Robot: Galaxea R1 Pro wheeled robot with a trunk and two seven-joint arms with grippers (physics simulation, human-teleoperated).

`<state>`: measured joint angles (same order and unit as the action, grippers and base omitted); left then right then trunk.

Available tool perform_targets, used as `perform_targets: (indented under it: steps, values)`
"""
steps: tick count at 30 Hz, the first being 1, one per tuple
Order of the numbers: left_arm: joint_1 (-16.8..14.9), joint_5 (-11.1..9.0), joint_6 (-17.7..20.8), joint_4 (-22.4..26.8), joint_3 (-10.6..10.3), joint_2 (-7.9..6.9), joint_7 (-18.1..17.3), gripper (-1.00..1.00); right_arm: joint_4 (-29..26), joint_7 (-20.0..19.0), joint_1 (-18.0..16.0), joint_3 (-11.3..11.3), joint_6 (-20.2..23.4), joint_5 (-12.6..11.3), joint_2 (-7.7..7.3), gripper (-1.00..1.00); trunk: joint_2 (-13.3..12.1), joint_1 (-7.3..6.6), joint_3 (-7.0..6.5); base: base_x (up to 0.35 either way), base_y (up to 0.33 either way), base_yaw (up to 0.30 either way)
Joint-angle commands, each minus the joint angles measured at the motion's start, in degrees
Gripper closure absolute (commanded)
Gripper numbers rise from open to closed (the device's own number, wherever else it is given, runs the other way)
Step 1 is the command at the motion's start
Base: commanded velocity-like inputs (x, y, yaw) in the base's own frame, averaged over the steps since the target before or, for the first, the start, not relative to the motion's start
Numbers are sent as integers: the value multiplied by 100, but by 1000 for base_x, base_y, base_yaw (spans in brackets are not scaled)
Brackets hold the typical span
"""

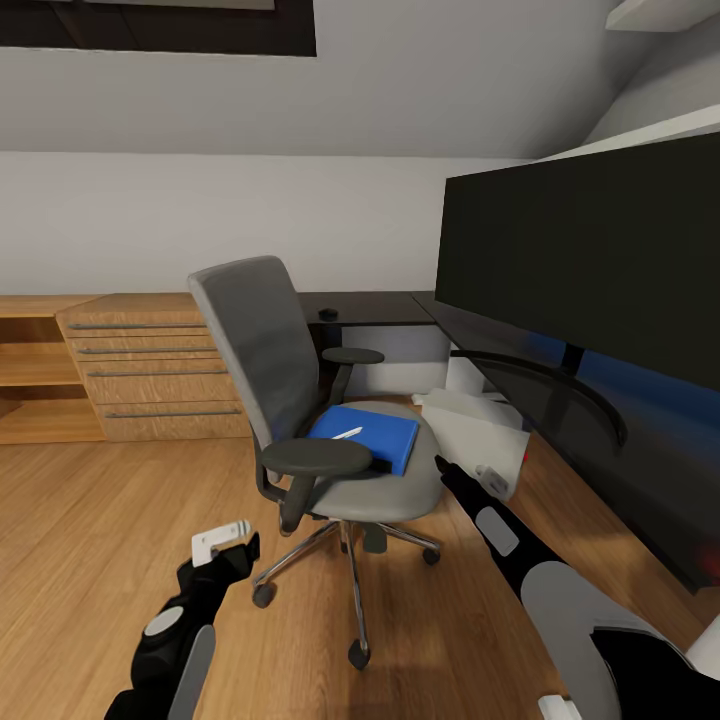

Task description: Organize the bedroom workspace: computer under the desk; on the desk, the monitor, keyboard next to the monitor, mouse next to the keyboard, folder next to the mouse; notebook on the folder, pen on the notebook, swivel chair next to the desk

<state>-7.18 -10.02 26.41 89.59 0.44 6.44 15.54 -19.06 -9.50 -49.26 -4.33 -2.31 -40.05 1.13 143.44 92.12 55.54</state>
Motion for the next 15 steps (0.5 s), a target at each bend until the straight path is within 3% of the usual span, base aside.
perform_targets:
  steps: [1, 15]
  values:
    - [-3, -61, 22, 27, 1, 4, 36, -100, 15, -48, -5, -46, -6, -26, 4, -100, 2, -1, 6, 0, 0, 0]
    - [-3, -61, 22, 59, 0, 15, 37, -100, 32, -230, -5, -41, -15, -22, 1, -100, 20, 32, 294, 0, 0, 0]
